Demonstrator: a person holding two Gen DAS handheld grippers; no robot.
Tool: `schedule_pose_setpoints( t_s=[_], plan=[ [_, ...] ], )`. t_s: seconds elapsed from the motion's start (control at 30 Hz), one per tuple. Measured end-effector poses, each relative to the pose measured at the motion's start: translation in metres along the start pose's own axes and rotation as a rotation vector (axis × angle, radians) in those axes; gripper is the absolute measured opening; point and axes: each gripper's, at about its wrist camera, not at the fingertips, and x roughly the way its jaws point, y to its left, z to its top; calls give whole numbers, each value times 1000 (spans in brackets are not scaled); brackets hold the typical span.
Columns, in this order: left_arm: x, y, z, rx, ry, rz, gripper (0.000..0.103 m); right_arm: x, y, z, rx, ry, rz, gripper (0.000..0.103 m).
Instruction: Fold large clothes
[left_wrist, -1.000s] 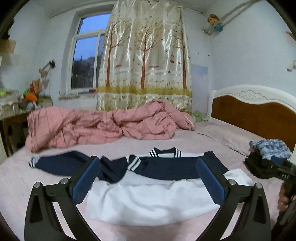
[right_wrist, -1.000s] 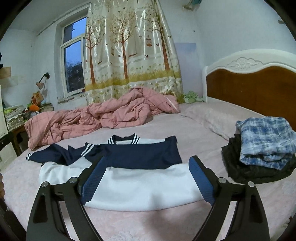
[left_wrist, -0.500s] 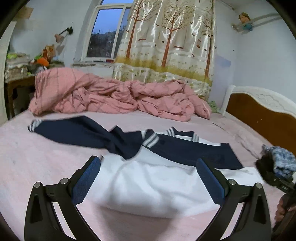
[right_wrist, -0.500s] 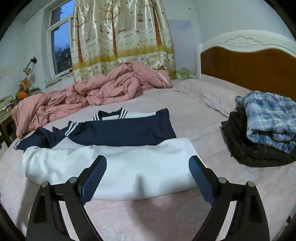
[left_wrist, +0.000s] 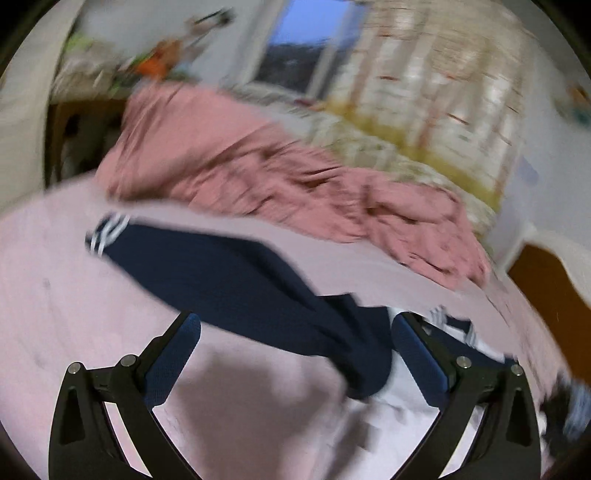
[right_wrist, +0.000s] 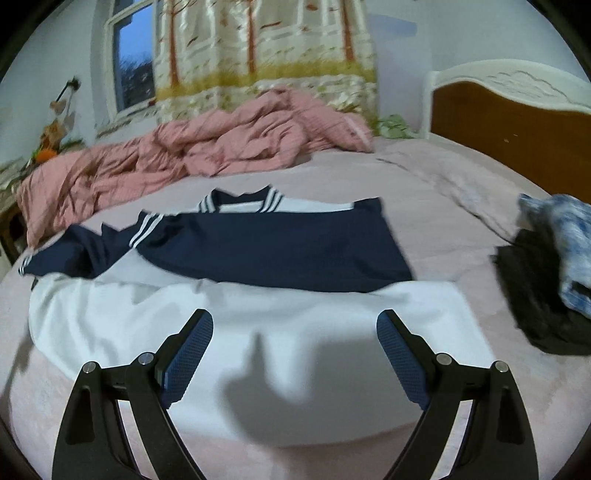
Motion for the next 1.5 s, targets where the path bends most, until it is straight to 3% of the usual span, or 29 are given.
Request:
schedule_pose_setpoints(
  t_s=[0.17,0.27,0.53,0.57,0.6,0.63,0.67,0.73,0.83,0.93,1.1,1.3,1.5],
  plan=[
    [96,62,-7,-37,202,156,99,26,39,-1,-72,58,15,92],
    [116,99,-9,-138,193,145,98,33,57,-1,-109,64,25,92],
    [139,137,5,-190,142,151,98,43,89,-7,-254,11,-14,92],
    [142,139,8,-189,141,157,94,44,90,-6,-254,17,-14,92],
    [144,144,10,-194,130,175,86,45,91,-4,-250,22,-16,92],
    [144,146,12,-215,106,223,58,45,93,-3,-240,27,-15,92],
    [144,151,13,-247,93,252,44,44,94,-2,-232,29,-10,92],
    [146,162,12,-307,98,230,4,40,94,-3,-222,27,-3,92],
    [136,162,14,-316,57,169,3,35,91,-6,-231,22,-15,92],
    [105,128,29,-166,-54,152,3,33,84,-10,-215,19,-34,92],
    [44,51,52,-120,-173,-82,3,39,55,-11,-86,70,-16,92],
    [14,-91,61,68,-194,-296,3,28,21,-10,-8,63,-41,92],
    [7,-225,35,201,-142,-484,3,15,-15,-12,21,35,-80,92]
  ],
)
